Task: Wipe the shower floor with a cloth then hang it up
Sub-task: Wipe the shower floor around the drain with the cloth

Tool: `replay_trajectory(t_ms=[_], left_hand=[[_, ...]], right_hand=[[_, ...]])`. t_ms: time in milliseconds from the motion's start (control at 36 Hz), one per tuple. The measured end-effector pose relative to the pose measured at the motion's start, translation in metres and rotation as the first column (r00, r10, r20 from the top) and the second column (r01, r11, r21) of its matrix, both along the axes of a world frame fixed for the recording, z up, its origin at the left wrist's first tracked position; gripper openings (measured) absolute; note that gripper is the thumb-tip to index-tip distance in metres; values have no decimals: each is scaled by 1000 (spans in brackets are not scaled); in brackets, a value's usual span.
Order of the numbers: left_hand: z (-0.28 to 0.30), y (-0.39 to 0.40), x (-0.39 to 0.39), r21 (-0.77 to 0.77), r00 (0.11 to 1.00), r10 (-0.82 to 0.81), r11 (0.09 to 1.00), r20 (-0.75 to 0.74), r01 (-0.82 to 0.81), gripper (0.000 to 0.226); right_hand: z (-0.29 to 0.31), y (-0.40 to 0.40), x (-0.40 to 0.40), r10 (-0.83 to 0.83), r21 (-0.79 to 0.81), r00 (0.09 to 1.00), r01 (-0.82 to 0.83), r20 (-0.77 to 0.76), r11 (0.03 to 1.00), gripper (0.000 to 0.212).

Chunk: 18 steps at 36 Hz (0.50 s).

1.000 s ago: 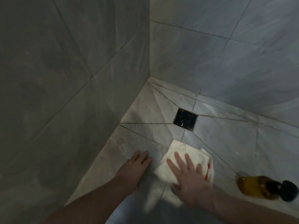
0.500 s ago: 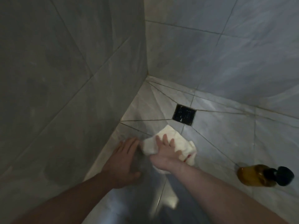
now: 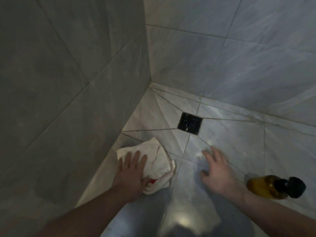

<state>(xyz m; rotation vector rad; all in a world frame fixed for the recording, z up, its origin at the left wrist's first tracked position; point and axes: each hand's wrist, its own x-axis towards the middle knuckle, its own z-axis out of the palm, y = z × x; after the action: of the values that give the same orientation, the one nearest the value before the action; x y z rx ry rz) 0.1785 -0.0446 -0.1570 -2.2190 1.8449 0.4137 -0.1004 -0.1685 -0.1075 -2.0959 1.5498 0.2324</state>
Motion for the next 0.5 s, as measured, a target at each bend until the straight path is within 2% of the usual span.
replay_trajectory(t_ms=[83, 194, 250, 333, 500], left_hand=[[-1, -13, 7, 30, 999, -48, 998, 23, 48, 74], [-2, -31, 13, 40, 998, -51, 998, 38, 50, 76], [2, -47, 17, 80, 999, -26, 997, 41, 23, 87], [0, -73, 20, 53, 998, 52, 997, 35, -53, 94], [2, -124, 19, 47, 983, 180, 982, 28, -181, 77]], right_hand=[[-6, -4, -19, -22, 50, 994, 27, -107, 998, 87], [-13, 2, -28, -11, 125, 990, 29, -141, 992, 95], [-13, 4, -27, -6, 151, 989, 29, -151, 988, 94], [-16, 2, -25, -28, 156, 988, 52, -150, 986, 93], [-23, 1, -21, -71, 148, 982, 97, -174, 984, 96]])
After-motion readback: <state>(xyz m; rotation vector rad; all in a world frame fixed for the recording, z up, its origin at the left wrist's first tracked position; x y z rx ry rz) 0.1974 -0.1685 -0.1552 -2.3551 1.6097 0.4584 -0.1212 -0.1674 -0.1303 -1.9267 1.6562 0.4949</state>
